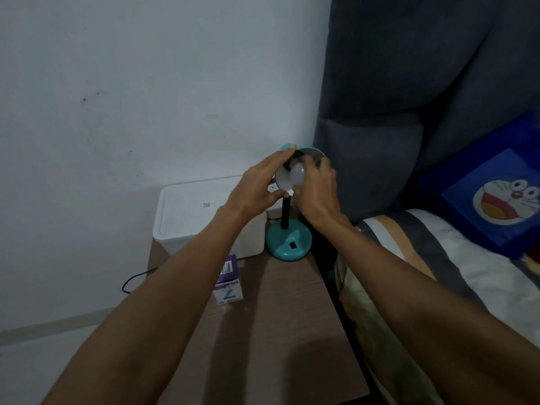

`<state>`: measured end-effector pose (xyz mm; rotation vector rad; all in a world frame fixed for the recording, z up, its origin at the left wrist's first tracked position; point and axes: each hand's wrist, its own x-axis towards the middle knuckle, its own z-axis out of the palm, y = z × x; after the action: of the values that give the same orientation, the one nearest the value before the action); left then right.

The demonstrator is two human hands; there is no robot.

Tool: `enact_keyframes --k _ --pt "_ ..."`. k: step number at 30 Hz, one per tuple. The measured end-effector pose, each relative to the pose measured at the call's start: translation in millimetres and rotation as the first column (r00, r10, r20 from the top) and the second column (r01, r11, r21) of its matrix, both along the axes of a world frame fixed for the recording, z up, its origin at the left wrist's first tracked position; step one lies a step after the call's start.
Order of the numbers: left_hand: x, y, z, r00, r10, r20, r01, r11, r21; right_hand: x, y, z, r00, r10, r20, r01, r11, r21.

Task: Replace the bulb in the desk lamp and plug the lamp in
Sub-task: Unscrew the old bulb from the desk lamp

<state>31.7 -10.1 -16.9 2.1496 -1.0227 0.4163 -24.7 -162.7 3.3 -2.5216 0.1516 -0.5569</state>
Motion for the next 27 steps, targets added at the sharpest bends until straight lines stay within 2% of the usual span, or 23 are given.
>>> enact_keyframes --k 2,10,16,22,27 --pt "-0.6 0.4 1.1 1.0 0.002 -0.001 -0.002 1.0 -0.004 -2.3 0.1 -0.2 1.0 0.02 0.01 -0.02 1.0 -0.022" --pt "-1.4 0.6 1.5 1.0 -0.005 0.012 0.006 1.0 -0.008 -3.2 -5.2 -0.9 0.995 0.101 0.009 -0.101 0.992 0.079" --pt "-1.4 -0.4 0.8 1.0 -0.013 0.011 0.013 1.0 -0.005 -2.1 -4.4 -6.3 0.995 0.086 0.056 -0.083 0.995 -0.057" --pt "1.1 -0.3 0.8 1.0 -0.005 -0.001 0.005 1.0 -0.003 -0.6 -1.7 -4.5 0.999 0.015 0.037 -0.015 1.0 0.0" --pt "-0.5 -0.7 -0.1 1.0 0.004 -0.003 -0.004 1.0 -0.003 -4.7 -4.1 -4.1 0.995 0.08 0.064 -0.081 0.997 0.011"
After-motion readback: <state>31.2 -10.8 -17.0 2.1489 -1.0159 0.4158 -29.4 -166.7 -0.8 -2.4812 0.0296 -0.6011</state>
